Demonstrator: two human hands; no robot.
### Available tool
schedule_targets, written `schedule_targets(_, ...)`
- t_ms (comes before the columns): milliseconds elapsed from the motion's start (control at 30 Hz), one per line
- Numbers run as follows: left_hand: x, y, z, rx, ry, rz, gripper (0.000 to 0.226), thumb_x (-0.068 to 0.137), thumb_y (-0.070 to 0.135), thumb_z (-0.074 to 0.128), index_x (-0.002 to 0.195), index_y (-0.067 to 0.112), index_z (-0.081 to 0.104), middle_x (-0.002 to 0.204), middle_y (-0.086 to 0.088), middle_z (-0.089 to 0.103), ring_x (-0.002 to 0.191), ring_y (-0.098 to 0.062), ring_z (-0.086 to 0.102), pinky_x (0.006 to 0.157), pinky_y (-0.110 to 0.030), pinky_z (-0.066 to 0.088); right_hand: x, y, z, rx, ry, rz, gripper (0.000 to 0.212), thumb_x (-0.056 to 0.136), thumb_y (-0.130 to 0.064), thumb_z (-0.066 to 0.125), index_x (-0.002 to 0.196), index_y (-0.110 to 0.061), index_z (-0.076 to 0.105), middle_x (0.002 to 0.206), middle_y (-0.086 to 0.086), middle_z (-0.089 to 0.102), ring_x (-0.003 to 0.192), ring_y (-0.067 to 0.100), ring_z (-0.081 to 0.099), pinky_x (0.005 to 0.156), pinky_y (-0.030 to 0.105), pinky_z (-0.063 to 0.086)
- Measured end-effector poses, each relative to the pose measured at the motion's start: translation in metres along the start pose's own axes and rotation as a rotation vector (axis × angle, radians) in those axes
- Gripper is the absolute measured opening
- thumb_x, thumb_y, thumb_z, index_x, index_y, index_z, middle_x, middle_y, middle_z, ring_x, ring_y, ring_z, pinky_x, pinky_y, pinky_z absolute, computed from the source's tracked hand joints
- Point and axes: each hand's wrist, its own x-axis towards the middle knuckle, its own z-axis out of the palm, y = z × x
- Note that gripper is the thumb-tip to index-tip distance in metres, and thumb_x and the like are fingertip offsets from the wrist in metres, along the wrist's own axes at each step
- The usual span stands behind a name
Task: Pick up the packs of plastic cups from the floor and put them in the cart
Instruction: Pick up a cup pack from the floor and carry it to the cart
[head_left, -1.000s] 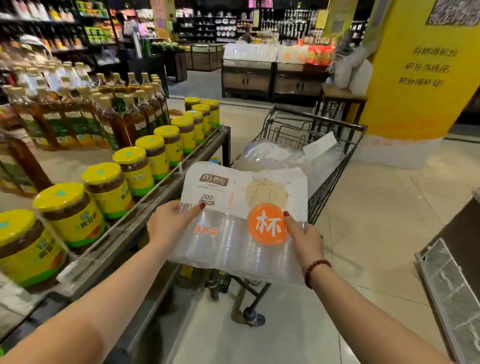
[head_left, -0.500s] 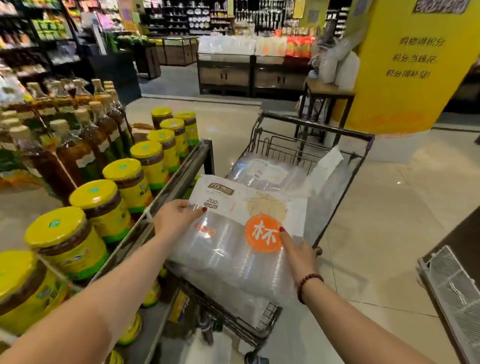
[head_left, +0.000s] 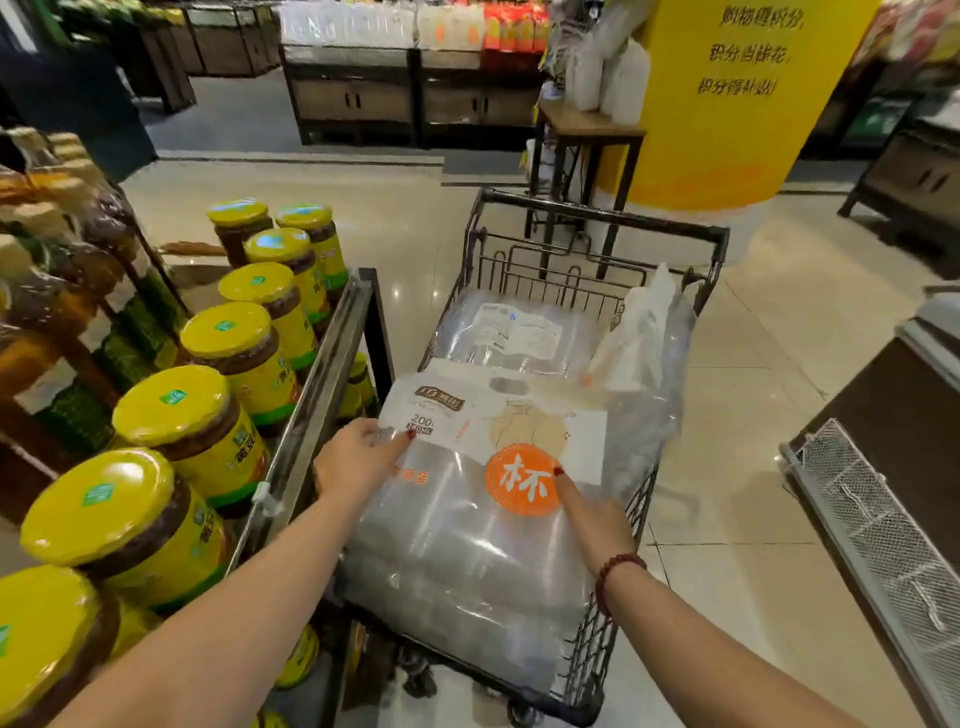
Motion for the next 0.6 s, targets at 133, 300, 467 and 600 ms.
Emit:
schedule_targets(133,0.002,-0.009,0.004,-0.04,-0.018,-0.001,0.053,0.088,0.047,0.065,0.13,0.015,0.058,0.119,-0.006,0.066,0.102,-0.022,0.057,0.081,-0.029,0.037,0.001,0.005,0.004,-0.026,0.023,-0.021,0.048,0.089,-0.055,0.059,0.115,-0.016,0.065,0.102,0.001,0.068,0.084,0.014,0.06,0.059,0.02,0.038)
schedule_targets(300,0.01,-0.013,0.007,-0.024,-0.079,0.037,0.05,0.09,0.045,0.063,0.129,0.015,0.055,0.106,-0.002,0.063,0.088,-0.015,0.051,0.071,-0.029,0.037,-0.002,0.0,0.004,-0.039,0.005,-0.011,0.045,0.091,-0.053,0.059,0.117,-0.016,0.061,0.111,0.006,0.066,0.095,0.023,0.059,0.081,0.029,0.044)
schedule_targets(467,0.02,-0.007,-0.002,0.013,-0.165,0.156,0.03,0.089,0.032,0.067,0.113,0.015,0.06,0.108,-0.008,0.07,0.083,-0.019,0.063,0.066,-0.029,0.046,-0.007,-0.015,-0.015,-0.247,0.017,-0.011,0.05,0.089,-0.056,0.059,0.113,-0.013,0.064,0.102,0.006,0.064,0.099,0.026,0.06,0.083,0.033,0.048)
schedule_targets(600,0.027,0.025,-0.004,0.276,-0.1,0.489,0.046,0.085,0.029,0.068,0.128,0.015,0.06,0.12,-0.007,0.066,0.11,-0.029,0.059,0.085,-0.039,0.052,-0.01,-0.031,-0.05,-0.499,0.153,-0.151,0.064,0.088,-0.057,0.058,0.133,-0.013,0.051,0.132,0.007,0.059,0.116,0.027,0.059,0.087,0.033,0.047)
